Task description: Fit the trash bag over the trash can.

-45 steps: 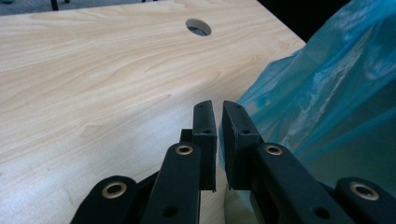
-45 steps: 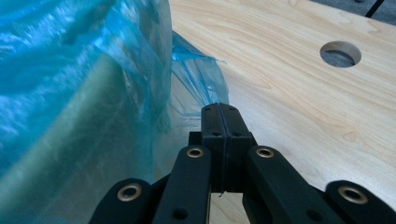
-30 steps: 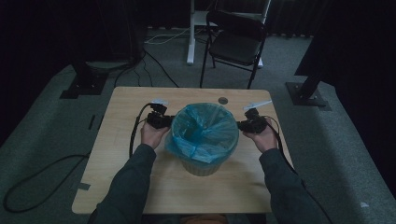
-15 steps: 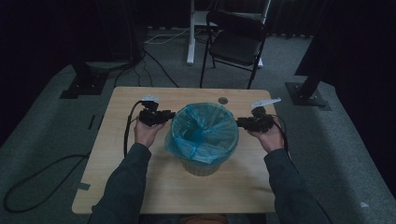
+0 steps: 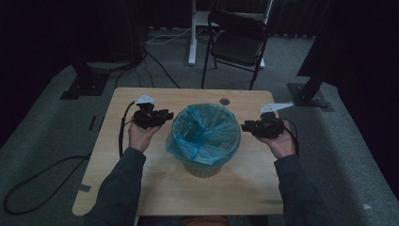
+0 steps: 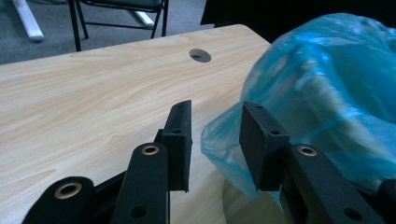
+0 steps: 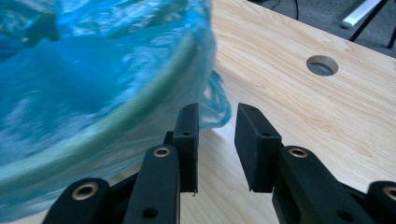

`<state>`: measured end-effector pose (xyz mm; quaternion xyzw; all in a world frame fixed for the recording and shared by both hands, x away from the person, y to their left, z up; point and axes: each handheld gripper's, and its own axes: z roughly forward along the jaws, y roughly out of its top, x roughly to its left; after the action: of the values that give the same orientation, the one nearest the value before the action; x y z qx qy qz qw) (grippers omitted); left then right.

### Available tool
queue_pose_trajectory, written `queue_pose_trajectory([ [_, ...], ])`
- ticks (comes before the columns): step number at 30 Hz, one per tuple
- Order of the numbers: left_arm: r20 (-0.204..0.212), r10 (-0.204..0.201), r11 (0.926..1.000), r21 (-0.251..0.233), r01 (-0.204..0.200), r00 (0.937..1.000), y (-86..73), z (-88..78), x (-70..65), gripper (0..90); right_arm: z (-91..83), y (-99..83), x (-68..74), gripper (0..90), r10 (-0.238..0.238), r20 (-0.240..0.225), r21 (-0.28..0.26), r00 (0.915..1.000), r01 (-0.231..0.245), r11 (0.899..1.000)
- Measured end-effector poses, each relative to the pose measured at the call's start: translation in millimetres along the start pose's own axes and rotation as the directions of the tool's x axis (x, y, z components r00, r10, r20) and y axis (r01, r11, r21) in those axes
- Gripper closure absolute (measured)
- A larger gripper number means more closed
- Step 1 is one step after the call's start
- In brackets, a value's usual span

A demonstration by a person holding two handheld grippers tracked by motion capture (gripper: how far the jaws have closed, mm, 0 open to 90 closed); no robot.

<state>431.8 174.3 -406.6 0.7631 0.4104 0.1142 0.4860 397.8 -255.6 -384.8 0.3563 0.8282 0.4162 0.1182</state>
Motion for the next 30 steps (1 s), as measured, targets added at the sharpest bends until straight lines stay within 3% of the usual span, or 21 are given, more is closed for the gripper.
queue_pose_trajectory([
  [9, 0.028, 0.054, 0.9985, -0.011, -0.053, 0.9982, -4.0, -20.9, -14.2, 63.9, -17.2, -4.4, 17.7, 70.0, -0.043, -0.026, -0.008, 0.9988, 0.042, 0.999],
  [17, 0.060, 0.106, 0.9941, -0.032, -0.104, 0.9926, -4.9, -38.0, -28.8, 63.9, -25.6, -10.2, 30.3, 69.7, -0.052, -0.087, -0.030, 0.9949, 0.049, 0.998],
  [30, 0.087, 0.144, 0.9895, -0.027, -0.142, 0.9857, -8.3, -48.5, -39.6, 63.6, -30.6, -12.2, 43.5, 69.3, -0.080, -0.108, -0.039, 0.9909, 0.076, 0.996],
])
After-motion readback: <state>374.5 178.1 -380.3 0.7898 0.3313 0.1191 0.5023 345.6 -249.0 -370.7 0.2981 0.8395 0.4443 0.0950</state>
